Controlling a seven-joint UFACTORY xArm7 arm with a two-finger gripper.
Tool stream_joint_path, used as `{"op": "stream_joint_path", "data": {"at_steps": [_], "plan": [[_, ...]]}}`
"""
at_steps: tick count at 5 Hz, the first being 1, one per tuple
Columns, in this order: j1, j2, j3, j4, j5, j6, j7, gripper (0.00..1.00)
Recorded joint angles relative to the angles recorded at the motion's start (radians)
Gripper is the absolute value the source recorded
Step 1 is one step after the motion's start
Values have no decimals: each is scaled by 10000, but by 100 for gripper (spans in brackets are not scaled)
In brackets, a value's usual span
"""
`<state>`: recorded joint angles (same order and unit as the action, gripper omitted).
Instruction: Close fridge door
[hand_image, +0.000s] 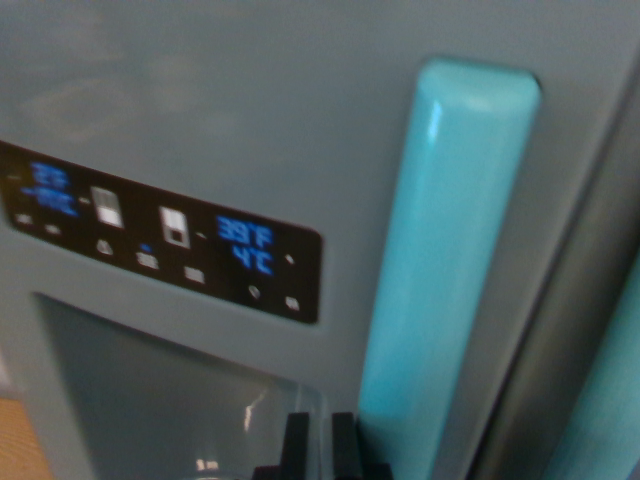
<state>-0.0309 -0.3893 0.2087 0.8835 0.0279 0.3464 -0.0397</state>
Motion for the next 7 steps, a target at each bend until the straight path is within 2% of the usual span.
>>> {"op": "stream_joint_path", "data": {"at_steps": [1, 2, 3, 4, 7], "plan": [[0, 0, 0, 0, 0, 0, 0, 100], [0, 318, -63, 209, 0, -1, 0, 100], [0, 318, -63, 209, 0, -1, 0, 100], [0, 691, -160, 544, 0, -2, 0, 100], [0, 827, -184, 675, 0, -2, 0, 100]]}}
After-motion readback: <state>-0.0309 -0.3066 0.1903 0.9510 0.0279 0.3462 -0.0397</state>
